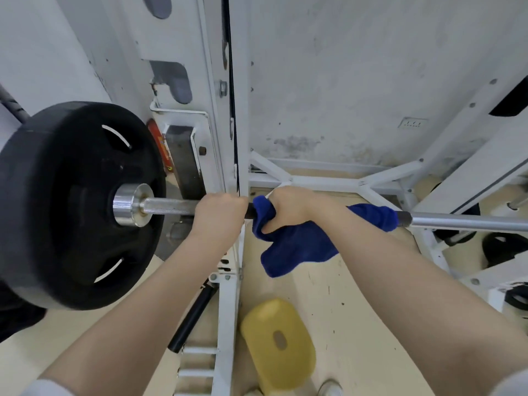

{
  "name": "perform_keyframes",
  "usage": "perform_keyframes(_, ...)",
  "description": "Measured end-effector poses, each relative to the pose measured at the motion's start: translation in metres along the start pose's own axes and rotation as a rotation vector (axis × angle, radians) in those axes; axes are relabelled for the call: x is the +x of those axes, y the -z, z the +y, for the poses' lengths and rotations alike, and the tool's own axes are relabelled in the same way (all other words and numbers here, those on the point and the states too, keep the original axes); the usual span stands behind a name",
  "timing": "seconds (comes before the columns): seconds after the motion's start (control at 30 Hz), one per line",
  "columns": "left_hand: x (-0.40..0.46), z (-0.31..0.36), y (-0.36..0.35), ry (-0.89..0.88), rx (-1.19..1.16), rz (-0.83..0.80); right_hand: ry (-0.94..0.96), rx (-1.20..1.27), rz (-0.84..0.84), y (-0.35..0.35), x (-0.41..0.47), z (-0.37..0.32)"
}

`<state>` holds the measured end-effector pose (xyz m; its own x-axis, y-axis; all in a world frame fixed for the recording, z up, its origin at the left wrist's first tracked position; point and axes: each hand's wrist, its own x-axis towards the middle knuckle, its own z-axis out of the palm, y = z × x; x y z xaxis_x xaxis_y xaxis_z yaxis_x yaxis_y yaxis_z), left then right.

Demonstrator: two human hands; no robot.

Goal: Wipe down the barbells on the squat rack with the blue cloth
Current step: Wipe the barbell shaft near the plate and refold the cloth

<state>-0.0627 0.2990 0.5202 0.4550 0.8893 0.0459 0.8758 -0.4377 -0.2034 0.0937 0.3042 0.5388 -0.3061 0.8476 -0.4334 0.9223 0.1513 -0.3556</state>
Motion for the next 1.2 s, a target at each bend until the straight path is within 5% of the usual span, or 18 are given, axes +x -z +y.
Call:
perform_keyframes(0.13, 0.000, -0.003, -0.001, -0.017, 0.014, -0.013, -0.083, 0.111, -0.159, 0.005, 0.011, 0.000)
perform_keyframes(0.27, -0.003, -0.001, -0.001, -0.037, -0.017, -0.027, -0.154, -0.400, 0.453, -0.047, -0.002, -0.004)
perform_keyframes(0.37, -0.003, 0.000, -0.001, -0.023, -0.033, -0.032, -0.112, -0.474, 0.572, -0.053, -0.008, -0.004)
perform_keyframes(0.5, -0.002, 0.000, -0.004, -0.010, -0.080, -0.035, -0.107, -0.390, 0.342, -0.028, 0.001, -0.003)
perform_keyframes(0.67, -0.002, -0.001, -0.004, 0.013, -0.131, -0.005, -0.113, 0.190, -0.202, 0.012, 0.003, -0.001)
perform_keyframes(0.73, -0.002, 0.000, -0.005, 0.031, -0.128, 0.001, -0.127, 0.219, -0.266, 0.014, 0.005, 0.001)
perform_keyframes(1.0, -0.006, 0.007, 0.001, 0.112, -0.151, -0.018, 0.164, -0.644, 0.637, -0.038, -0.017, 0.015)
perform_keyframes(1.1, -0.007, 0.009, 0.006, 0.124, -0.179, -0.035, 0.277, -0.648, 0.663, -0.040, -0.021, 0.023)
perform_keyframes(1.2, -0.011, 0.013, 0.007, 0.148, -0.208, -0.010, 0.296, -0.404, 0.704, -0.034, -0.045, 0.040)
